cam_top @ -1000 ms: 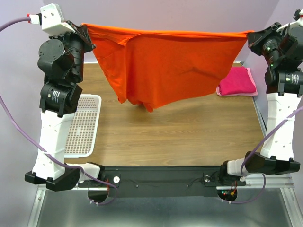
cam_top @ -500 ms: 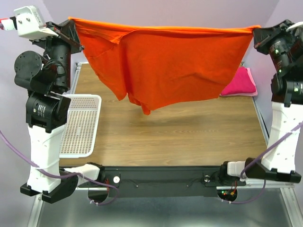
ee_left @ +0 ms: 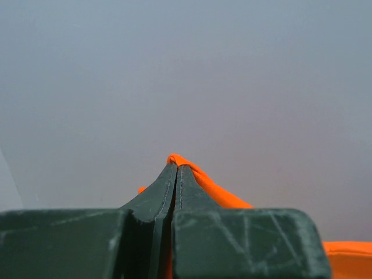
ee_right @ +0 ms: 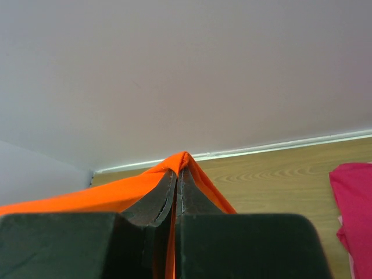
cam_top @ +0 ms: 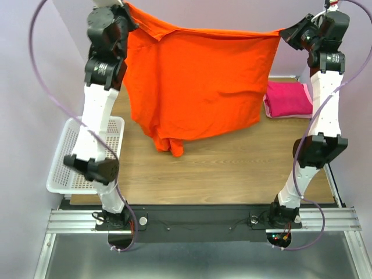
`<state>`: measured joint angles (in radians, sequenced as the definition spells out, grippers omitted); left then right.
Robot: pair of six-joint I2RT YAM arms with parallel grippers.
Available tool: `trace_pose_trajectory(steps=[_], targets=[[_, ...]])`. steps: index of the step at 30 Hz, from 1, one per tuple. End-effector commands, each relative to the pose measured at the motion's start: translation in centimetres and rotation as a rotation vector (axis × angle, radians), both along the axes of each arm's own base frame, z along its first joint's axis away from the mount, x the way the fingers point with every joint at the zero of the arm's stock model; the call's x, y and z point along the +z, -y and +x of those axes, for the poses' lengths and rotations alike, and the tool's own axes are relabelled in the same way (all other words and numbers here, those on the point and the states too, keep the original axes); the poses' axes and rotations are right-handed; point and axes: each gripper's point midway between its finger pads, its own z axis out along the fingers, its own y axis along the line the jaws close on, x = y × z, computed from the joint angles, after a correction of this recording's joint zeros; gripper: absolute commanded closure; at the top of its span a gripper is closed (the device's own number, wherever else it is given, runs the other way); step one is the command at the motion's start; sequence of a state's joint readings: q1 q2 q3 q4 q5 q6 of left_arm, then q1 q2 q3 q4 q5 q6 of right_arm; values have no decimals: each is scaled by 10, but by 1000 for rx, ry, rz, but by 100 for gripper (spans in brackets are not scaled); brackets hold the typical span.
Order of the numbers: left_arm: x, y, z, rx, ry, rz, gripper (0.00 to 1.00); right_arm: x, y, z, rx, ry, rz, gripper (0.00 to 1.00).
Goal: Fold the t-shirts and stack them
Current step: Flatten the tshirt out
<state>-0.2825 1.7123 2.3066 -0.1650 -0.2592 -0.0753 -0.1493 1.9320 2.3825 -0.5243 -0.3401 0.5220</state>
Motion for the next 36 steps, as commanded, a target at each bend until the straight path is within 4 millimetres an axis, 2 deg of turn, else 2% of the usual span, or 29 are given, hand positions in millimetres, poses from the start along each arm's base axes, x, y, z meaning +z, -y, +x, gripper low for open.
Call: trace_pose_trajectory(steps=[1,2,3,7,9,11,13,14,15,16,17,18,20,21,22,23,24,25,26,27,28,29,30,31,32,34,35,36], targets=[[80,-18,-22,-18,264,-82,100,86,8,-19,-32,248,-20,99],[80,-20,-18,-35,268,-88,100,91,8,-19,-37,266,-19,99],[87,-21,-20,-44,301,-96,100,101,9,-20,-46,303,-23,99],[98,-25,-24,-59,349,-76,100,103,10,-22,-48,334,-34,99],[93,-27,-25,-61,338,-64,100,98,12,-21,-60,326,-42,99],[87,-27,-24,-72,325,-56,100,84,12,-22,-59,296,-53,100],[61,-24,-17,-83,257,-57,100,78,9,-30,-49,280,-63,99],[49,-22,-14,-91,226,-59,100,49,10,-24,-45,219,-74,99],[45,-24,-25,-94,215,-72,100,37,9,-27,-38,190,-80,100],[1,-21,-9,-95,110,-78,100,22,9,-27,-37,160,-86,99],[-4,-23,-24,-102,100,-126,100,-14,10,-32,-41,80,-86,99],[-57,-20,-10,-100,-14,-138,100,-33,11,-35,-49,41,-86,99],[-98,-18,-18,-115,-99,-177,100,-73,14,-41,-65,-38,-89,99],[-139,-16,-29,-128,-177,-216,100,-112,12,-51,-54,-115,-94,99],[-162,-14,-36,-135,-225,-237,100,-130,11,-58,-47,-149,-96,99],[-202,-14,-52,-139,-299,-266,100,-138,9,-68,-45,-160,-100,99],[-222,-15,-60,-133,-341,-278,100,-159,9,-75,-47,-204,-92,100],[-242,-16,-70,-130,-382,-289,100,-201,8,-87,-52,-290,-79,99],[-265,-17,-80,-120,-442,-297,100,-220,8,-96,-59,-328,-75,99],[-297,-19,-97,-109,-515,-306,100,-234,9,-103,-71,-357,-66,99],[-312,-18,-106,-112,-553,-322,100,-240,8,-112,-73,-369,-67,100],[-329,-18,-116,-114,-599,-325,100,-268,5,-124,-66,-427,-60,99],[-347,-16,-130,-128,-639,-328,100,-275,6,-129,-75,-445,-55,99],[-358,-16,-137,-126,-670,-332,100,-285,5,-138,-81,-469,-45,99],[-364,-16,-142,-124,-686,-328,100,-286,4,-140,-87,-472,-32,99],[-368,-21,-148,-106,-695,-310,100,-284,0,-141,-71,-467,-19,99],[-364,-25,-147,-90,-682,-292,100,-278,0,-141,-73,-454,-15,99],[-347,-31,-143,-64,-642,-275,100,-265,1,-138,-83,-426,-9,99]])
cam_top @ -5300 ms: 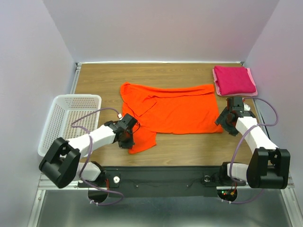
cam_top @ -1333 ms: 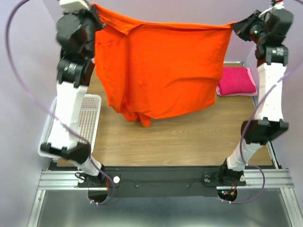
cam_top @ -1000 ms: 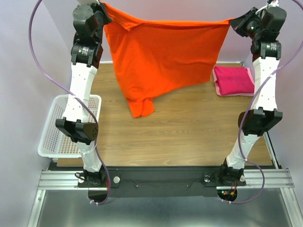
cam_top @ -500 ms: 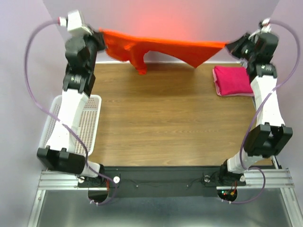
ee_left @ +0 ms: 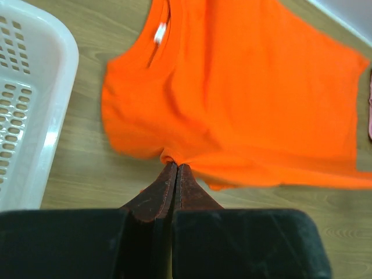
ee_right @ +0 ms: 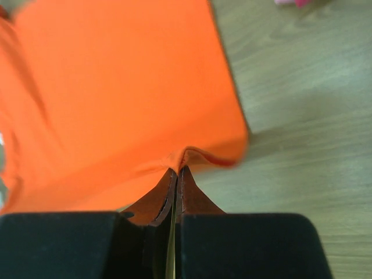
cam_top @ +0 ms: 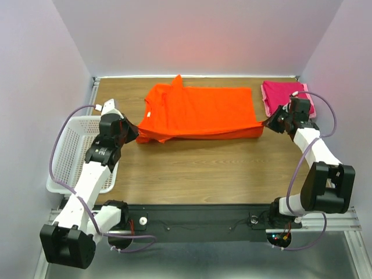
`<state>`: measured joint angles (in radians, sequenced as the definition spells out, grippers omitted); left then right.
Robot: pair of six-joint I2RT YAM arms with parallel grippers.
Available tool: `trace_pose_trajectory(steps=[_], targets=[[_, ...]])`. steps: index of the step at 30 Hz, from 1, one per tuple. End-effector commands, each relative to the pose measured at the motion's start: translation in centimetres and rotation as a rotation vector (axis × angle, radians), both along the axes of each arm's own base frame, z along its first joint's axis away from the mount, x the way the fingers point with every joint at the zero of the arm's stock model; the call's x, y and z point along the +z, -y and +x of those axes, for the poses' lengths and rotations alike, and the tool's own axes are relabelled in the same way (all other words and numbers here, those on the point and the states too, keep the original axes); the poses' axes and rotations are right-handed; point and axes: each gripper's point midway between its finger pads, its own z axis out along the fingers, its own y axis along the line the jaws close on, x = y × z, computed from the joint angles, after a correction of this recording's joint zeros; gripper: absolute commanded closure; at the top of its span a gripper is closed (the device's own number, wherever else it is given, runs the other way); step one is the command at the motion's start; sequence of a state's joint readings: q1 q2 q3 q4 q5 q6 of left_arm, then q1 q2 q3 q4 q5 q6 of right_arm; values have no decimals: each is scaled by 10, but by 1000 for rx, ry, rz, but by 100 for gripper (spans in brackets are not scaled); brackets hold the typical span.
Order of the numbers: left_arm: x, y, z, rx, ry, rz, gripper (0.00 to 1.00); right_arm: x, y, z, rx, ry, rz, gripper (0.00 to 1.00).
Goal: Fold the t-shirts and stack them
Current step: Flatten the tshirt out
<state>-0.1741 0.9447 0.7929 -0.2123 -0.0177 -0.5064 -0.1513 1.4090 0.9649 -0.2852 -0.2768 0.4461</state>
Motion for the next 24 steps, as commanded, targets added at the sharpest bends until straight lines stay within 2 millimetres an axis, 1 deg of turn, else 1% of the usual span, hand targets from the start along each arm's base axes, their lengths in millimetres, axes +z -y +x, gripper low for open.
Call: trace_pose_trajectory(steps=[1,2,3,5,6,7,8,9,10,11,12,13,14,15,17,18,20,21,22,23,24], targets=[[59,-15,10,57,158,35,100,77,13,24,-54,235,-33,99],[72,-20,12,69,187,73,100,106,14,25,-66,303,-41,99],[104,-23,14,79,257,81,100,121,18,25,-85,336,-52,99],[144,-29,13,95,348,110,100,157,21,22,-107,418,-74,99],[185,-34,6,106,445,130,100,197,24,16,-128,508,-95,99],[210,-37,0,114,514,139,100,215,24,11,-129,550,-104,99],[232,-40,-6,120,571,149,100,232,24,7,-123,588,-124,99],[267,-44,-23,124,665,179,100,252,23,2,-119,628,-136,100],[285,-47,-32,127,714,190,100,281,22,-10,-119,688,-153,99],[304,-49,-42,133,775,196,100,298,20,-17,-112,726,-173,100],[330,-54,-62,140,851,226,100,313,20,-26,-122,756,-189,99],[342,-55,-71,141,887,238,100,324,20,-32,-125,781,-202,99],[354,-57,-81,145,923,249,100,347,17,-42,-124,832,-214,99],[373,-59,-97,146,975,256,100,356,17,-49,-124,851,-239,99],[387,-60,-113,142,1020,286,100,385,17,-72,-153,928,-270,99],[395,-62,-126,147,1053,286,100,394,18,-81,-160,955,-301,99],[410,-67,-151,160,1112,293,100,414,22,-106,-207,1014,-347,99],[416,-69,-159,167,1132,293,100,420,26,-115,-240,1028,-364,100],[420,-70,-167,173,1150,296,100,424,26,-122,-248,1043,-375,100],[422,-71,-173,172,1162,296,100,429,29,-132,-266,1062,-393,99],[428,-74,-186,181,1191,301,100,438,32,-147,-293,1090,-409,99]])
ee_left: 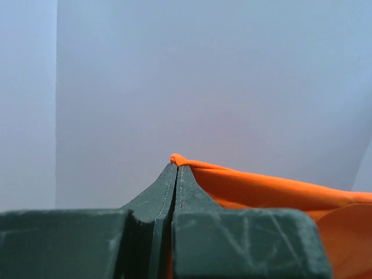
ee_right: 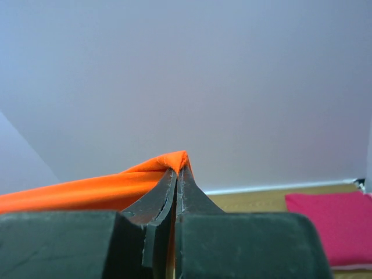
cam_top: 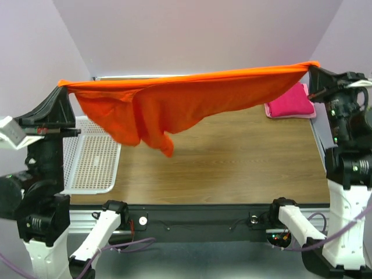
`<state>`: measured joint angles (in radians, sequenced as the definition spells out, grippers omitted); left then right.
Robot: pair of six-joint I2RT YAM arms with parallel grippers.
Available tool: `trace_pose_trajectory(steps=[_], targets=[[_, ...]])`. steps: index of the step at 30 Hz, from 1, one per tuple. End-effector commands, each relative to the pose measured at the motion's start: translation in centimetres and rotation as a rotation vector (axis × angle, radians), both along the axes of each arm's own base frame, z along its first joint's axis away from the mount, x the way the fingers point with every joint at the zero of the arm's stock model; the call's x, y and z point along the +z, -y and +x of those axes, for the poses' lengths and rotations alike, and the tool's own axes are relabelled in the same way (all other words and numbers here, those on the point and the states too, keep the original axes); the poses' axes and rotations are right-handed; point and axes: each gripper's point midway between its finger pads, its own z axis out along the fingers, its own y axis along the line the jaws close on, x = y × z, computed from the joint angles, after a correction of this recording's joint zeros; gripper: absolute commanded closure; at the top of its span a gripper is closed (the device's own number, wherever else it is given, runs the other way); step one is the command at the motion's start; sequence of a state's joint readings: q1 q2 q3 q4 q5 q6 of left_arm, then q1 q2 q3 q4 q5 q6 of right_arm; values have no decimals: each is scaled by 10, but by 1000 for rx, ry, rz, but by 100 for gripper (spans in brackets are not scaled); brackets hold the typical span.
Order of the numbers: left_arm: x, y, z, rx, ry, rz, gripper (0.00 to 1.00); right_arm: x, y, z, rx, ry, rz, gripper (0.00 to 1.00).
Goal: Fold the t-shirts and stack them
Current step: Flatten the tshirt out
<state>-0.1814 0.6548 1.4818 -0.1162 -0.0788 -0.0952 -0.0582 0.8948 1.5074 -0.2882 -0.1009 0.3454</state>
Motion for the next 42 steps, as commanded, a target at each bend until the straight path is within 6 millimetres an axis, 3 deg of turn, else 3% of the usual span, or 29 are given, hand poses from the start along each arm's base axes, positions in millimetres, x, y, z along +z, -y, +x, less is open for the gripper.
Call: trace_pose_trajectory(steps=[1,4,8,11,13,14,15,17,18,20,21,23,24,26,27,29,30,31,34,35,39,42], targets=[[33,-22,-41,105,138,10,100,28,42,-42,-259,97,-38,99],[41,-27,-54,125,163,15,100,42,42,-68,-277,152,-63,99],[42,-26,-44,124,146,18,100,43,40,-72,-271,159,-75,99],[28,-15,-10,95,78,37,100,24,34,-51,-236,103,-85,99],[6,-6,30,92,-15,65,100,8,31,-36,-211,58,-78,99],[-6,-2,46,86,-59,81,100,-11,31,-20,-207,5,-68,100],[-32,5,79,86,-144,107,100,-25,31,-9,-205,-36,-65,99],[-64,13,114,78,-244,136,100,-54,29,16,-192,-118,-71,100],[-90,20,144,72,-323,159,100,-79,29,31,-190,-183,-66,100],[-132,26,179,72,-414,172,100,-113,33,52,-209,-274,-62,100],[-172,29,207,83,-511,182,100,-143,36,74,-222,-358,-60,99],[-187,31,233,102,-521,177,100,-173,44,95,-269,-445,-54,100],[-214,34,256,109,-582,191,100,-203,46,118,-281,-531,-61,100],[-223,39,280,113,-601,195,100,-219,49,138,-296,-578,-67,100],[-250,44,301,107,-662,214,100,-232,49,150,-294,-609,-76,100],[-252,51,320,87,-672,214,100,-264,47,178,-280,-675,-97,99],[-261,55,329,76,-691,218,100,-274,46,186,-271,-695,-104,99],[-277,60,343,64,-724,226,100,-301,46,199,-262,-753,-114,99],[-308,70,368,32,-786,220,100,-328,47,215,-263,-803,-139,99],[-318,73,372,24,-811,211,100,-350,48,221,-267,-849,-150,99],[-356,83,395,-8,-903,195,100,-378,49,239,-264,-902,-173,99],[-369,86,403,-10,-947,172,100,-390,48,248,-253,-925,-179,99]])
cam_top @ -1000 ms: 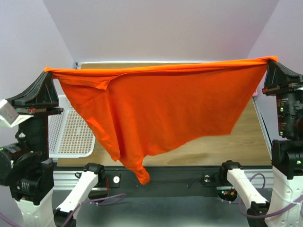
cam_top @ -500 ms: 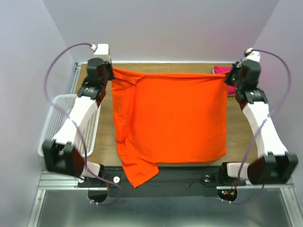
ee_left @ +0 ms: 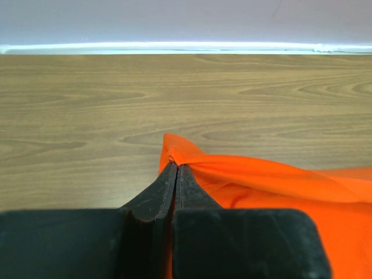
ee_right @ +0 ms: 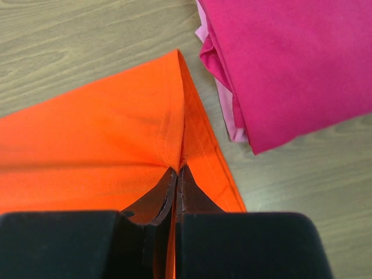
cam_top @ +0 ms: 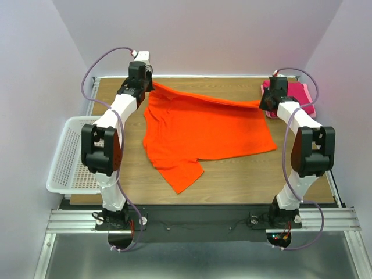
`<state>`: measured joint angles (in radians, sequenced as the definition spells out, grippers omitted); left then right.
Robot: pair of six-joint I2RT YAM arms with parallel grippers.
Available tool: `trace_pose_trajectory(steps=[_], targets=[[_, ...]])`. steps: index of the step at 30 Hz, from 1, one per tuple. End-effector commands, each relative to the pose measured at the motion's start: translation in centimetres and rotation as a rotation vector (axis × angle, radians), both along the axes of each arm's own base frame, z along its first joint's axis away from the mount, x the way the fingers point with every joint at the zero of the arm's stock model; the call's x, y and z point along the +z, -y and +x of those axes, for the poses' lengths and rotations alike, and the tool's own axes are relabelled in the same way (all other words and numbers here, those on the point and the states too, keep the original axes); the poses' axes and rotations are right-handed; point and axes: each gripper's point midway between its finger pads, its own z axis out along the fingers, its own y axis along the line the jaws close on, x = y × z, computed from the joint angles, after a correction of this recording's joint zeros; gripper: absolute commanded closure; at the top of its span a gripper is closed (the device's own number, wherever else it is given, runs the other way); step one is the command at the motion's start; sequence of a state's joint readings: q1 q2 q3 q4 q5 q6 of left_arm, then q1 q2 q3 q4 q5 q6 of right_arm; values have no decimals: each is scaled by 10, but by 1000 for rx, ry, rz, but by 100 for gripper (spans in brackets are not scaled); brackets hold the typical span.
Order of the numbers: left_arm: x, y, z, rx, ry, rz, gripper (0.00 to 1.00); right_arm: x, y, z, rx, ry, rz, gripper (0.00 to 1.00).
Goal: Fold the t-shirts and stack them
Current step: Flatten the tshirt out
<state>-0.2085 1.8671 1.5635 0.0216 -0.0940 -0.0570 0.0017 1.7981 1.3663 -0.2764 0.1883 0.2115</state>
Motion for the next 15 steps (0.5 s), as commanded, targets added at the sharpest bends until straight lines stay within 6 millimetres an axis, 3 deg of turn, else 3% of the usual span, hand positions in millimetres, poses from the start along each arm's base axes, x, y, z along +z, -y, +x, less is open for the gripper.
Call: trace_pose_trajectory(steps=[1,7,15], targets=[[12,4,13,24,6,-57,100,28,7,30,-11,104,-36,99],[0,8,7,65,-73,-138,100,21,8,42,-10,95,-40,99],[7,0,-18,169,-95,-265,100,44,11,61,-18,152,-53,100]])
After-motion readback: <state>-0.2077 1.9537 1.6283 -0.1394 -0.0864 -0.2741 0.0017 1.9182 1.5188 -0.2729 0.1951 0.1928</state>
